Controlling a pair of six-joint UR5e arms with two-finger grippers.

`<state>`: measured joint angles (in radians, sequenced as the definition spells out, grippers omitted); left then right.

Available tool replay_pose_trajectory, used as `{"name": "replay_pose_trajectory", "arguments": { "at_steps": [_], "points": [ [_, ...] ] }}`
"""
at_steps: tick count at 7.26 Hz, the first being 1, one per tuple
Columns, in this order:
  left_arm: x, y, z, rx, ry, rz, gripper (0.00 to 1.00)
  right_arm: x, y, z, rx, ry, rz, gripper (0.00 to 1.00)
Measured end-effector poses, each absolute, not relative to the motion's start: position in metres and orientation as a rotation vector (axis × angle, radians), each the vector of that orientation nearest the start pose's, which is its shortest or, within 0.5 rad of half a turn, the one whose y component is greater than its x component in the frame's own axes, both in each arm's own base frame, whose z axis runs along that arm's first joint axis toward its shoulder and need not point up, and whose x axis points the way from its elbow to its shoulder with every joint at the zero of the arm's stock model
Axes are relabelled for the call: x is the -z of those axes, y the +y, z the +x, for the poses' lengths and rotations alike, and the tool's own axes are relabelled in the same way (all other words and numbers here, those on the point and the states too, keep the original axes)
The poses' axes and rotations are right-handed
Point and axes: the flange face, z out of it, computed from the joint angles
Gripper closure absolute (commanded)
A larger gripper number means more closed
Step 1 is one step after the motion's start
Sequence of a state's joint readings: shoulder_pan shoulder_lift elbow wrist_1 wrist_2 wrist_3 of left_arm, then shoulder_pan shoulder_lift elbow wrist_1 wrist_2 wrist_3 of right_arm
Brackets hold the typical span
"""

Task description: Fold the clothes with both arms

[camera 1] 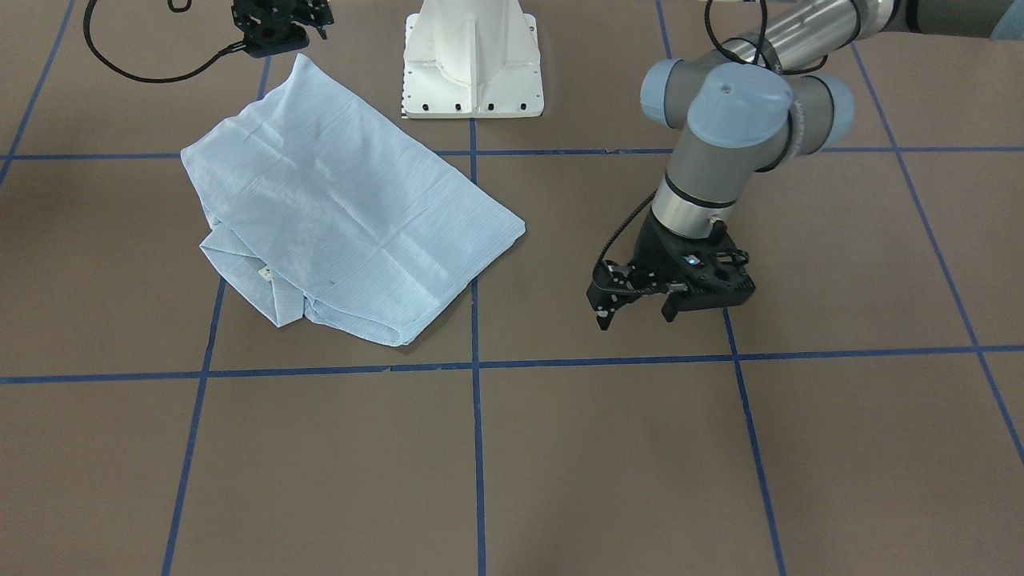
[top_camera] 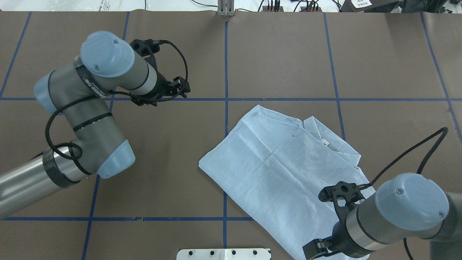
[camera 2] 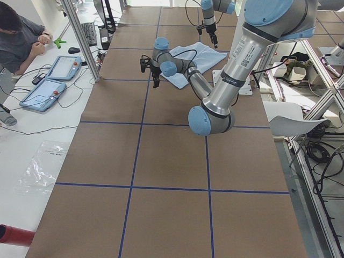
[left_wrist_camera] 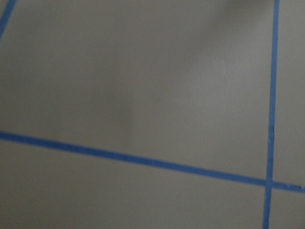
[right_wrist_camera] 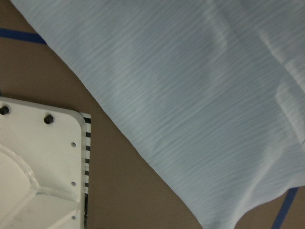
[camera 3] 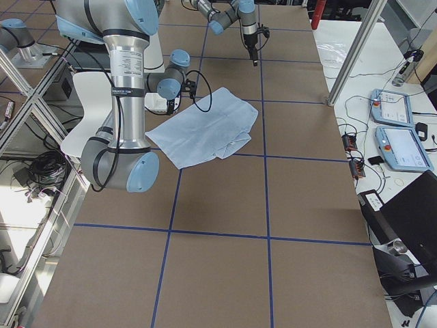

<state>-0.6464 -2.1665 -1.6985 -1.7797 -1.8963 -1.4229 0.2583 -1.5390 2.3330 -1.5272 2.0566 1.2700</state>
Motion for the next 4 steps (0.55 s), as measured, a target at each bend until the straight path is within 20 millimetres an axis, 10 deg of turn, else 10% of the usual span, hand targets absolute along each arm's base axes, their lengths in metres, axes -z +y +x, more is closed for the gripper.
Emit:
{"name": "replay_pose_trajectory", "arguments": {
  "at_steps": [4],
  "points": [
    [-0.228,-0.364,0.576,0.365,0.951,-0.168,0.06,-0.263,-0.252,-0.360,0.127,-0.992,-0.107,0.00]
  ]
}}
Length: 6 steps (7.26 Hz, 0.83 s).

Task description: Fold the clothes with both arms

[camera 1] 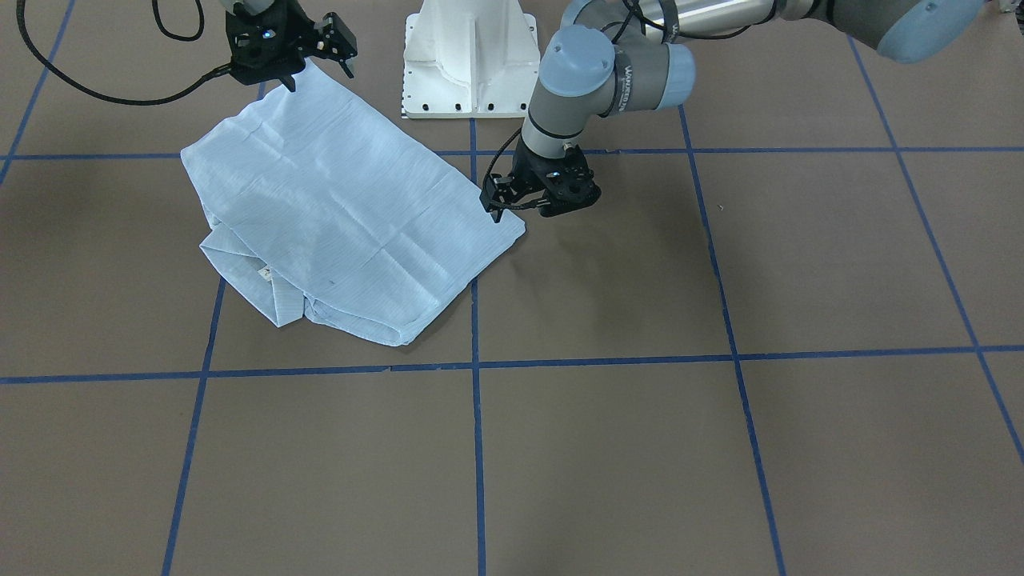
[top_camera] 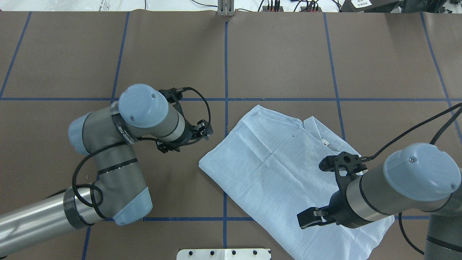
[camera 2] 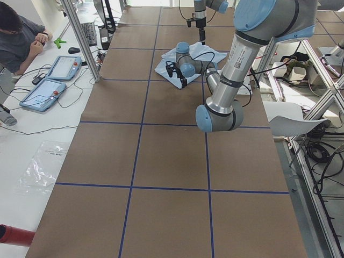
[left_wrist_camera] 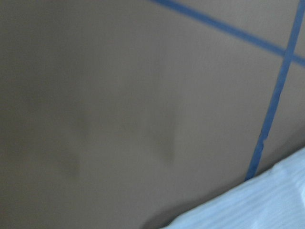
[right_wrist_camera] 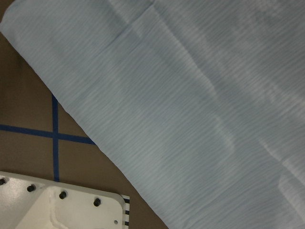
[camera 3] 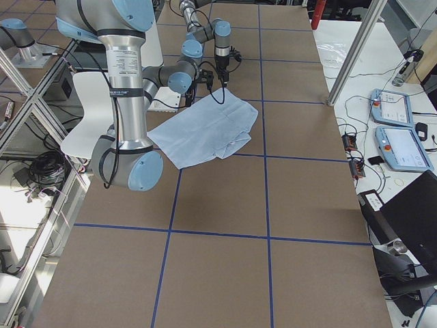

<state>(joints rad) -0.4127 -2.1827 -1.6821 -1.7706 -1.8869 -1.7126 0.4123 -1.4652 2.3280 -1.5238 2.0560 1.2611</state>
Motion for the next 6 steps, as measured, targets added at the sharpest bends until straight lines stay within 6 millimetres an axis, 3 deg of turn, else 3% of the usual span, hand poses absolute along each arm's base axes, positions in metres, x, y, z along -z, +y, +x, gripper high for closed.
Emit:
{"name": "replay_pose_trajectory", "arguments": {
  "at_steps": [3,4,5,6],
  "points": [
    [-0.232,-0.361,0.599,0.382,0.925,-0.169,0.10,-0.260,-0.260,-0.355,0.108,-0.998,-0.092,0.00],
    [-0.231,-0.363,0.602,0.385,0.923,-0.161,0.15,-0.260,-0.262,-0.354,0.105,-0.999,-0.090,0.00],
    [-0.232,-0.364,0.604,0.389,0.922,-0.153,0.30,-0.260,-0.262,-0.353,0.102,-0.998,-0.088,0.00],
    [-0.232,-0.365,0.605,0.392,0.921,-0.150,0.52,-0.260,-0.263,-0.352,0.100,-0.998,-0.087,0.00]
  ]
}}
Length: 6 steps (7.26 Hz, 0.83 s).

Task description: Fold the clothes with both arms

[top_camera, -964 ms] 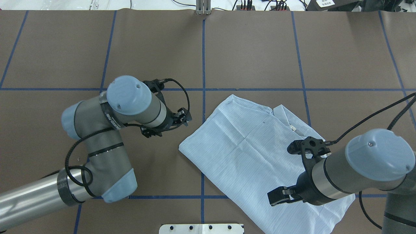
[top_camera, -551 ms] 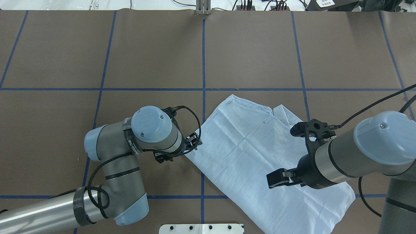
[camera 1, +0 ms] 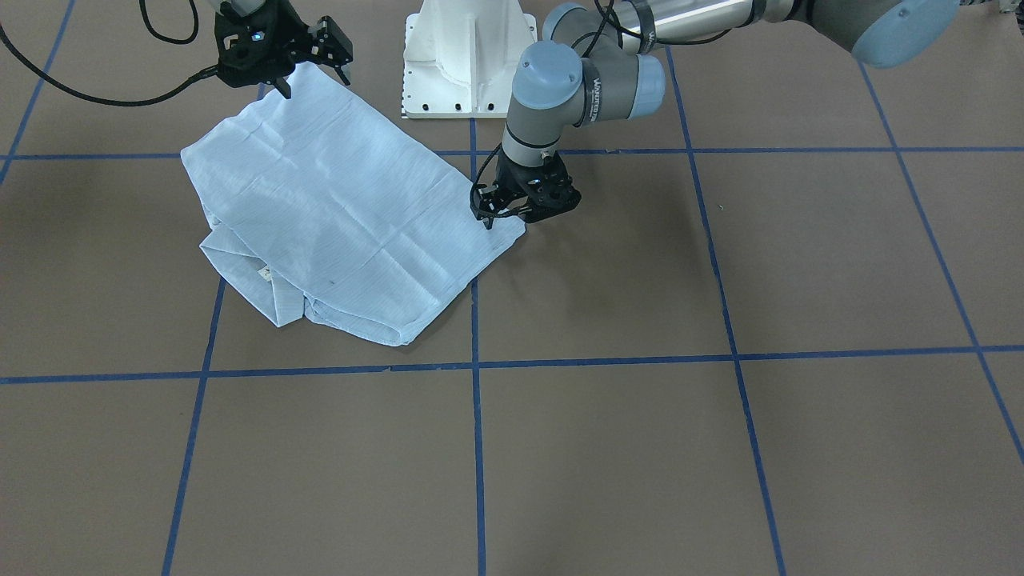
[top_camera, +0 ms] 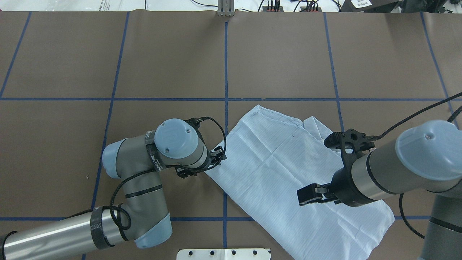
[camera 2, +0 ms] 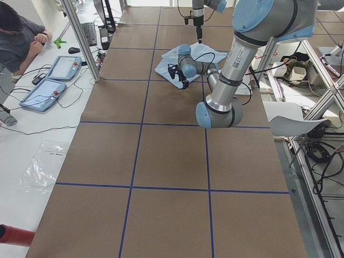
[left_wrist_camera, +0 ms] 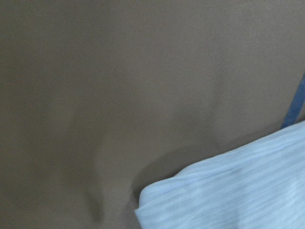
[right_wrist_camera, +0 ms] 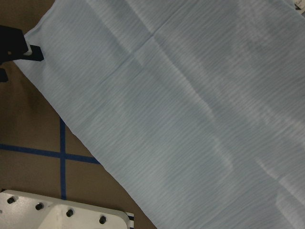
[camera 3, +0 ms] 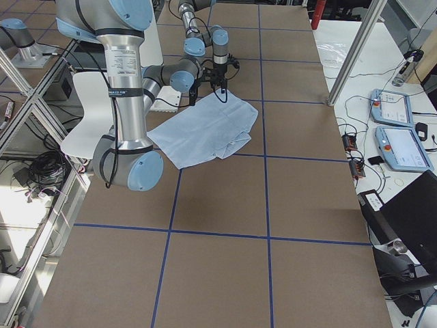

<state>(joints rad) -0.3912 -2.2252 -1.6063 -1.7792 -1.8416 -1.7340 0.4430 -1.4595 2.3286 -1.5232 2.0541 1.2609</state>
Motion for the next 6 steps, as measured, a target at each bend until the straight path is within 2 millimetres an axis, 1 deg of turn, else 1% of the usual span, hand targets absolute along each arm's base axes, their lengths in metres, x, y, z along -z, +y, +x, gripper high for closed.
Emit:
{"name": "replay_pose_trajectory", "arguments": {
  "at_steps": [1,2,6],
  "points": [
    [-0.231,-0.365,0.606,0.392,0.923,-0.148,0.74,-0.260,-0.265,-0.351,0.096,-0.998,-0.085,0.00],
    [-0.229,-0.366,0.606,0.387,0.928,-0.145,0.99,-0.261,-0.266,-0.350,0.091,-0.997,-0.084,0.00],
    [-0.219,-0.366,0.603,0.374,0.944,-0.140,1.00,-0.261,-0.275,-0.344,0.069,-0.996,-0.073,0.00]
  ]
}}
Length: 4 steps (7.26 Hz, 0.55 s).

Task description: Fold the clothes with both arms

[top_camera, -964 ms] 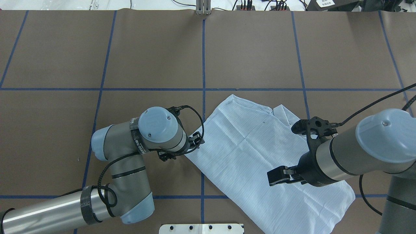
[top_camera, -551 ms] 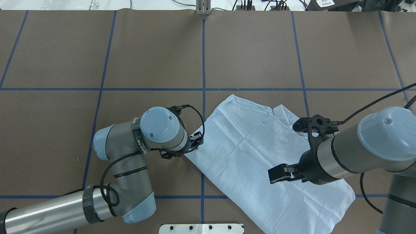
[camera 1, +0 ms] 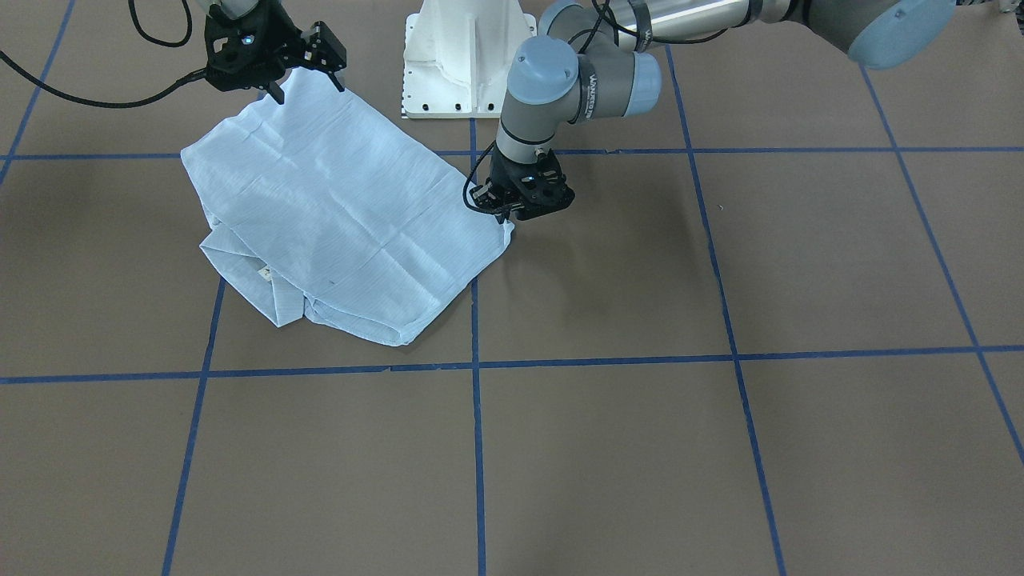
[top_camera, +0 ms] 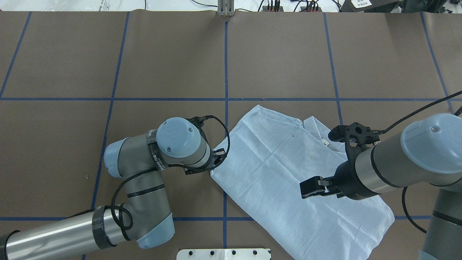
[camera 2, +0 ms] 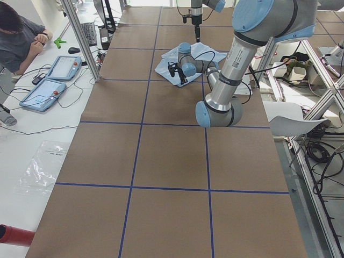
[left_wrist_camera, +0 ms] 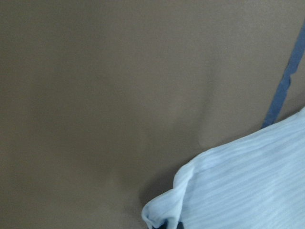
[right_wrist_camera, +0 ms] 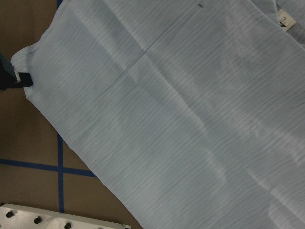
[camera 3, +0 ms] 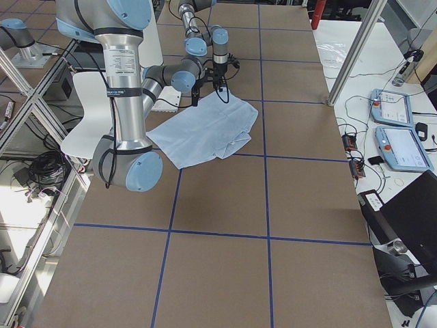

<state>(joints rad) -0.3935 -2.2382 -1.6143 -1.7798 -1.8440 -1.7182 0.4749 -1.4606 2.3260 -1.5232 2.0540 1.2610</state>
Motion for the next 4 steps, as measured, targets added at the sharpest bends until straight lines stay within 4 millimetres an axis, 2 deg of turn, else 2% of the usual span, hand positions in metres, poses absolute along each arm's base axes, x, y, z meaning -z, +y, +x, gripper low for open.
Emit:
{"name": "replay_pose_trajectory", "arguments": {
  "at_steps": [1,2,4],
  "points": [
    [-0.218,-0.372,0.597,0.385,0.945,-0.135,1.00,-0.261,-0.277,-0.343,0.064,-0.997,-0.067,0.00],
    [-0.218,-0.391,0.586,0.413,0.946,-0.121,1.00,-0.257,-0.281,-0.344,0.058,-1.002,-0.051,0.00],
    [-0.221,-0.439,0.552,0.450,0.946,-0.061,1.00,-0.245,-0.300,-0.355,0.029,-1.013,0.004,0.00]
  ]
}}
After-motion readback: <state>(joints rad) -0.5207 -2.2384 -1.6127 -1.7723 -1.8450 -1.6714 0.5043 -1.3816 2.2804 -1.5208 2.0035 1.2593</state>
